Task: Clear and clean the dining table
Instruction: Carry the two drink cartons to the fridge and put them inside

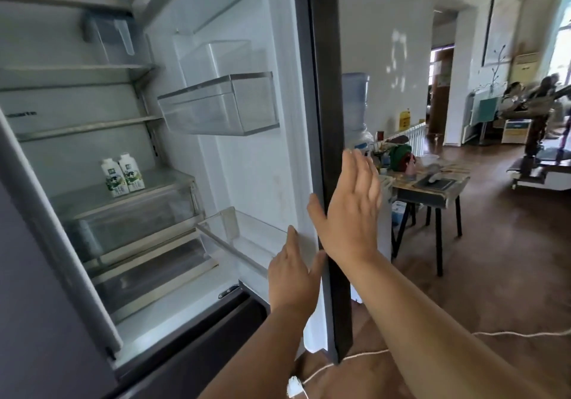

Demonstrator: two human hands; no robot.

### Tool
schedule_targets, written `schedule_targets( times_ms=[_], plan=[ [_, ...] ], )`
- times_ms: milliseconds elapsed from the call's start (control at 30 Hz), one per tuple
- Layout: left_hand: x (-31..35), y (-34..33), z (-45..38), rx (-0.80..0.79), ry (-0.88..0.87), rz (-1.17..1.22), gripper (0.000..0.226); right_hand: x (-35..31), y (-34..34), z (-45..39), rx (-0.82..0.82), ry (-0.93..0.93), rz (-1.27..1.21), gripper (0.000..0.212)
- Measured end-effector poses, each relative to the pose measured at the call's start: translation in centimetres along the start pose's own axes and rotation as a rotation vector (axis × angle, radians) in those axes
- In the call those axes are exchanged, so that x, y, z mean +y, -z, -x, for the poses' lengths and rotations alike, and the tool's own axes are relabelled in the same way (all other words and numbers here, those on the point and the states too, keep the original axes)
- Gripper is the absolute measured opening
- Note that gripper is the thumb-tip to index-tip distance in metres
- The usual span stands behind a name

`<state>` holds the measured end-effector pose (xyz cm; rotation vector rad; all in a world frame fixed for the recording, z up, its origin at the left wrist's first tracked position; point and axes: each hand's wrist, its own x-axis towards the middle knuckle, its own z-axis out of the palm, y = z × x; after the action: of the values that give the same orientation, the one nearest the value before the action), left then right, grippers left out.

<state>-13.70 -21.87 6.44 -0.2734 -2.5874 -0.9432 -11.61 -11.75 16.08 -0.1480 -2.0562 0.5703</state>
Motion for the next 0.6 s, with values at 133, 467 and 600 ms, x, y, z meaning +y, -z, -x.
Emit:
schedule_targets(
  times_ms=[133,467,600],
  plan=[
    [-1.0,-0.1,-0.3,-0.070,-0.062,0.002,0.083,2.7,-1.8,-1.1,-0.192,-0.140,-0.096,0.099],
    [-4.0,2.0,1.1,-0.008,-0.140,-0.055,0.071,3.5,-4.1,1.3,-0.480,-0.311,-0.389,0.096],
    [-5.6,3.5,3.0,0.109,-0.125,-0.112,0.066,1.7,-4.8,3.5,-0.371,-0.243,-0.324,0.090]
  ],
)
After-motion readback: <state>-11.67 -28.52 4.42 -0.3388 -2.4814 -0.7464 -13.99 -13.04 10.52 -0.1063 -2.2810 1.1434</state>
